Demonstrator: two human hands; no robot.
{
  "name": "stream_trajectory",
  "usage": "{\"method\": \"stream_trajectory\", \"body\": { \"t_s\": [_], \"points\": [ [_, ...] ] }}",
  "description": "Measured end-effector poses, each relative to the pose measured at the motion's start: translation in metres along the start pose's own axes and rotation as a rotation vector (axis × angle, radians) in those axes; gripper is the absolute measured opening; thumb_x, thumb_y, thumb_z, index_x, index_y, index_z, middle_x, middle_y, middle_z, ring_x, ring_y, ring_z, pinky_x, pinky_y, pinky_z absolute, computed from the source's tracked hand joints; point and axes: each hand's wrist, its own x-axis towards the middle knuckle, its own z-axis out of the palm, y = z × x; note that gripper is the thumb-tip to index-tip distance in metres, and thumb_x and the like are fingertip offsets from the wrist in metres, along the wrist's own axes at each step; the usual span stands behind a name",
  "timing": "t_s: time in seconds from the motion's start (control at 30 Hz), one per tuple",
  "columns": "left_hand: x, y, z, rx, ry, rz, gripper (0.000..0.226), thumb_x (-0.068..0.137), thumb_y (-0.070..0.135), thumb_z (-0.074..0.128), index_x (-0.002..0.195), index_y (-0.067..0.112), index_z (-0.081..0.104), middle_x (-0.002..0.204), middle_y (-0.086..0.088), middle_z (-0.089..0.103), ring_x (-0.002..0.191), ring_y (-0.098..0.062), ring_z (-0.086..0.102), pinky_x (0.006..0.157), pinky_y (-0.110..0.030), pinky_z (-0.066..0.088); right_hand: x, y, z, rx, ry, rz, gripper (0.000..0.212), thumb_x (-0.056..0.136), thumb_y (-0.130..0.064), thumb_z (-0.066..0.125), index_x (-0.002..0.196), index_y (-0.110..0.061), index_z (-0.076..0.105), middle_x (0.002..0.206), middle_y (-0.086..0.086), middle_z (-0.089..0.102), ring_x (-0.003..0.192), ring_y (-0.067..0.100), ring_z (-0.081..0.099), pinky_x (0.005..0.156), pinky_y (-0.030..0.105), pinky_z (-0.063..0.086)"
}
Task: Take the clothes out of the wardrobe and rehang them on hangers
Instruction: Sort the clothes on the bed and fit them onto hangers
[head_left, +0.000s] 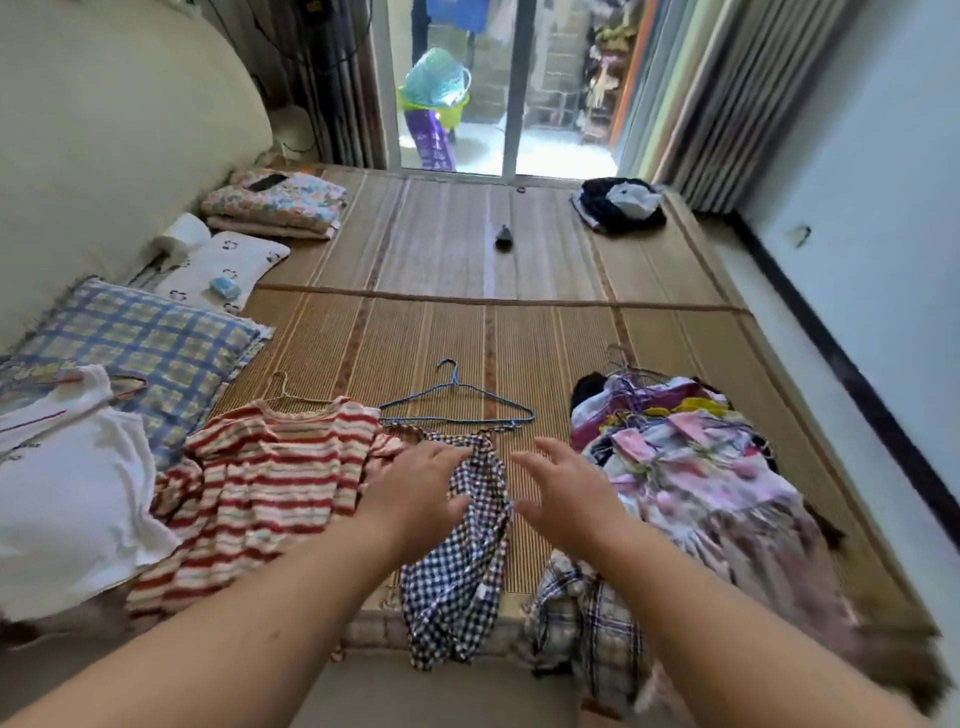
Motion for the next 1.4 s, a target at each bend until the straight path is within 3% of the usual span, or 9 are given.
{"method": "stream_trajectory", "body": {
  "t_s": [0.1, 0.27, 0.5, 0.67, 0.9, 1.07, 1.13, 1.3, 1.4],
  "points": [
    [0.023, 0.050, 0.025, 0.011, -0.053, 0.056, 0.056, 0.093, 0.038, 0.052, 0.145, 0.032, 0.031, 0.146, 0.008, 0.037, 0.134, -0.014, 0.033, 0.112, -0.038, 0.031, -0.013, 0.070, -0.007, 0.048, 0.018, 0.146, 0.060, 0.088, -0.041, 0.055, 0.143, -0.036, 0.032, 0.155, 0.001, 0.022, 0.141, 0.024, 0.024, 0.112, 0.049, 0.028],
    [0.078, 0.137, 0.075, 0.017, -0.118, 0.087, 0.057, 0.093, 0.037, 0.053, 0.145, 0.032, 0.031, 0.146, 0.008, 0.036, 0.134, -0.013, 0.033, 0.114, -0.041, 0.029, -0.020, 0.200, -0.020, 0.193, 0.069, 0.339, 0.055, 0.087, -0.036, 0.054, 0.139, -0.028, 0.040, 0.148, 0.002, 0.033, 0.132, 0.024, 0.038, 0.105, 0.041, 0.038],
    [0.169, 0.234, 0.162, -0.035, -0.199, -0.049, 0.055, 0.091, 0.037, 0.054, 0.143, 0.030, 0.036, 0.141, 0.007, 0.041, 0.130, -0.014, 0.038, 0.108, -0.037, 0.036, 0.016, 0.358, -0.039, 0.214, -0.069, 0.251, 0.057, 0.085, -0.034, 0.060, 0.139, -0.033, 0.041, 0.148, 0.002, 0.032, 0.133, 0.022, 0.038, 0.106, 0.037, 0.037],
    [0.230, 0.254, 0.202, -0.002, -0.257, -0.137, 0.054, 0.092, 0.037, 0.051, 0.142, 0.029, 0.036, 0.139, 0.006, 0.042, 0.128, -0.015, 0.039, 0.108, -0.033, 0.034, 0.067, 0.434, -0.035, 0.189, -0.126, 0.204, 0.057, 0.086, -0.037, 0.059, 0.139, -0.031, 0.042, 0.147, 0.001, 0.036, 0.133, 0.020, 0.037, 0.108, 0.035, 0.036],
    [0.301, 0.228, 0.256, -0.014, -0.284, -0.261, 0.057, 0.091, 0.037, 0.054, 0.144, 0.030, 0.034, 0.142, 0.006, 0.040, 0.130, -0.015, 0.039, 0.110, -0.036, 0.035, 0.153, 0.497, 0.015, 0.132, -0.199, 0.160, 0.056, 0.090, -0.041, 0.055, 0.141, -0.029, 0.038, 0.145, -0.006, 0.041, 0.131, 0.017, 0.040, 0.106, 0.035, 0.037],
    [0.334, 0.200, 0.300, 0.001, -0.317, -0.327, 0.062, 0.089, 0.040, 0.057, 0.145, 0.028, 0.032, 0.144, 0.003, 0.038, 0.132, -0.017, 0.038, 0.110, -0.037, 0.034, 0.224, 0.512, 0.051, 0.097, -0.188, 0.097, 0.056, 0.095, -0.020, 0.045, 0.147, -0.032, 0.028, 0.149, -0.003, 0.038, 0.132, 0.021, 0.040, 0.102, 0.035, 0.040],
    [0.341, 0.190, 0.315, 0.019, -0.333, -0.335, 0.063, 0.090, 0.037, 0.055, 0.147, 0.027, 0.028, 0.147, 0.002, 0.034, 0.134, -0.020, 0.034, 0.112, -0.037, 0.030, 0.248, 0.512, 0.064, 0.094, -0.208, 0.112, 0.052, 0.096, -0.023, 0.040, 0.146, -0.034, 0.029, 0.148, -0.003, 0.039, 0.133, 0.023, 0.039, 0.103, 0.039, 0.039],
    [0.348, 0.176, 0.333, -0.011, -0.301, -0.417, 0.073, 0.089, 0.040, 0.058, 0.149, 0.028, 0.019, 0.155, -0.001, 0.019, 0.141, -0.024, 0.023, 0.116, -0.041, 0.024, 0.268, 0.507, 0.080, -0.161, -0.163, 0.079, 0.027, 0.095, -0.042, 0.040, 0.107, -0.030, 0.062, 0.111, 0.002, 0.059, 0.110, 0.029, 0.051, 0.088, 0.039, 0.039],
    [0.352, 0.177, 0.329, -0.027, -0.255, -0.444, 0.078, 0.087, 0.039, 0.060, 0.150, 0.029, 0.014, 0.149, -0.001, 0.032, 0.134, -0.026, 0.032, 0.112, -0.042, 0.029, 0.264, 0.507, 0.073, -0.227, -0.138, 0.007, 0.025, 0.094, -0.039, 0.045, 0.098, -0.025, 0.065, 0.100, 0.002, 0.062, 0.101, 0.028, 0.056, 0.076, 0.031, 0.041]
  ]
}}
